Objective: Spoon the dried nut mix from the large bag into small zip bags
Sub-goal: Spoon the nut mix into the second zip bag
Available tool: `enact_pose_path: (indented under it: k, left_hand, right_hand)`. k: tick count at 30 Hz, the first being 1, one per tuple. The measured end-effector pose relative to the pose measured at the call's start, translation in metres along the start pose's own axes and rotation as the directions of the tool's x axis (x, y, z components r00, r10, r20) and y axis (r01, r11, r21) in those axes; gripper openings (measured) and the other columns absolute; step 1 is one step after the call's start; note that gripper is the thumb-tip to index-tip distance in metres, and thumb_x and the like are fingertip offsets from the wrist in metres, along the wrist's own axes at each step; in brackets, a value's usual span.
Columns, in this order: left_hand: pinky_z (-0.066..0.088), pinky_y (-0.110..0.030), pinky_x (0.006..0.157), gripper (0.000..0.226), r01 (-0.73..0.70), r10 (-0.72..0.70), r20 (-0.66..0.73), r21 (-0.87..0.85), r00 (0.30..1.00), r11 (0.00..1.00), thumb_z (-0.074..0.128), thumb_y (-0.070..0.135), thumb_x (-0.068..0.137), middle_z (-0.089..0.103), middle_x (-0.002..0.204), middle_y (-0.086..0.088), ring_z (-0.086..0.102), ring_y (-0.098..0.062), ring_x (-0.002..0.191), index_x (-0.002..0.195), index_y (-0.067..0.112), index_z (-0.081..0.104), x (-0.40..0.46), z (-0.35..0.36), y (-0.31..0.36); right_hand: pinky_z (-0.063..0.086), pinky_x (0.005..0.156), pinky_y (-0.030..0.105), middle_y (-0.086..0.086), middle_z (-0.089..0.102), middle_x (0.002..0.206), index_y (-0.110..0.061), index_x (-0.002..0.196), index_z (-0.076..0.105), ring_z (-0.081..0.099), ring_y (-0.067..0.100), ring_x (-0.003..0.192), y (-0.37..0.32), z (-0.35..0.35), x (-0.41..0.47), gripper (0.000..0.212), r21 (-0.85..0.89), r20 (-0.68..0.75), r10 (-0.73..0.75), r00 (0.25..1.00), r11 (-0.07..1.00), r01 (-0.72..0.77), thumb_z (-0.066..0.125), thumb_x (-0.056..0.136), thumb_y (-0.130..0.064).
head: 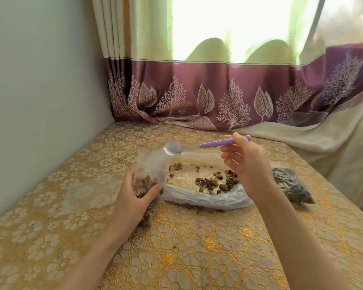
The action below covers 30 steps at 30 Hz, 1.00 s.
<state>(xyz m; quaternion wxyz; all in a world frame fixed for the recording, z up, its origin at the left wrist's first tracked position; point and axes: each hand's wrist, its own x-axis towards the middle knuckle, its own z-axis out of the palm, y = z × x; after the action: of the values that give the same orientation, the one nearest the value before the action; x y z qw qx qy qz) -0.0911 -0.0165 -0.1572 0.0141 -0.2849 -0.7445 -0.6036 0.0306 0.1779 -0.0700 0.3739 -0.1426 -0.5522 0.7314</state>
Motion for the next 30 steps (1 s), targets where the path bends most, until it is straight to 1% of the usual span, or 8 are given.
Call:
enact_pose_path:
  k: [3,6,9,13,18,22,26,30]
  left_hand:
    - [0.044,-0.010,0.063,0.068,0.011,-0.011,0.012,0.004,1.000,1.000,0.065,0.056,0.061,0.053,0.106,0.022,0.053,0.020,0.085,0.121,0.035,0.040,0.000,-0.001,0.002]
    - [0.044,-0.014,0.071,0.068,0.019,-0.019,0.025,-0.005,1.000,1.000,0.065,0.056,0.062,0.053,0.108,0.020,0.056,0.013,0.087,0.122,0.035,0.040,-0.001,-0.001,0.003]
    - [0.048,-0.025,0.082,0.065,0.024,-0.024,0.035,0.000,0.999,1.000,0.066,0.053,0.066,0.053,0.113,0.016,0.056,-0.001,0.099,0.122,0.037,0.039,-0.001,-0.001,0.002]
    - [0.042,-0.014,0.073,0.064,0.010,-0.010,0.035,-0.010,0.999,1.000,0.065,0.055,0.063,0.049,0.107,0.025,0.051,0.009,0.094,0.120,0.038,0.040,-0.002,0.000,0.003]
    - [0.040,-0.016,0.075,0.062,0.005,-0.005,0.030,-0.011,1.000,1.000,0.066,0.051,0.067,0.050,0.112,0.016,0.051,0.003,0.096,0.121,0.036,0.039,-0.001,0.000,0.004]
    - [0.041,-0.027,0.085,0.057,-0.002,0.003,0.039,-0.007,0.999,1.000,0.068,0.043,0.073,0.048,0.119,0.008,0.050,-0.012,0.108,0.121,0.034,0.038,-0.001,0.000,0.002]
    - [0.040,-0.032,0.095,0.065,-0.006,0.006,0.054,-0.004,0.999,1.000,0.065,0.050,0.069,0.045,0.125,0.009,0.046,-0.014,0.116,0.126,0.032,0.038,-0.002,0.000,0.001]
    - [0.045,-0.039,0.096,0.069,0.005,-0.005,0.057,-0.004,0.998,1.000,0.064,0.054,0.066,0.049,0.126,0.004,0.050,-0.016,0.114,0.126,0.031,0.039,-0.002,-0.001,0.000]
  right_hand:
    - [0.043,0.049,0.020,0.004,0.058,0.064,-0.007,0.081,0.062,0.051,0.010,0.052,0.009,-0.012,0.010,0.026,-0.006,-0.157,0.007,0.988,1.000,-0.008,0.051,0.097,-0.024]
    - [0.043,0.048,0.018,-0.001,0.060,0.059,-0.009,0.082,0.059,0.050,0.008,0.051,0.018,-0.026,0.019,0.026,-0.208,-0.208,-0.048,0.977,0.978,0.004,0.048,0.099,-0.026]
    - [0.041,0.043,0.014,-0.012,0.063,0.050,-0.013,0.080,0.057,0.050,0.004,0.048,0.017,-0.038,0.024,0.028,-0.417,-0.178,-0.148,0.973,0.907,0.062,0.043,0.101,-0.025]
    - [0.040,0.043,0.011,-0.021,0.061,0.050,-0.014,0.081,0.056,0.052,-0.001,0.046,0.009,-0.049,0.026,0.027,-0.608,-0.104,-0.258,0.961,0.781,0.143,0.041,0.101,-0.022]
    - [0.042,0.048,0.014,-0.005,0.067,0.060,-0.008,0.083,0.056,0.051,0.007,0.050,0.001,-0.054,0.012,0.026,-0.714,0.022,-0.384,0.923,0.641,0.283,0.042,0.101,-0.019]
    - [0.047,0.064,0.041,0.003,0.071,0.076,-0.001,0.087,0.054,0.052,0.038,0.063,-0.011,-0.055,0.008,0.024,-0.789,0.211,-0.368,0.906,0.483,0.380,0.040,0.101,-0.015]
    - [0.037,0.061,0.011,-0.009,0.059,0.075,-0.009,0.080,0.059,0.050,0.000,0.062,-0.023,-0.051,0.012,0.029,-0.852,0.404,-0.271,0.874,0.235,0.467,0.041,0.100,-0.017]
    - [0.034,0.071,0.018,-0.006,0.057,0.084,-0.011,0.079,0.061,0.051,0.000,0.077,-0.034,-0.042,0.025,0.036,-0.871,0.480,-0.047,0.876,0.090,0.482,0.036,0.102,-0.022]
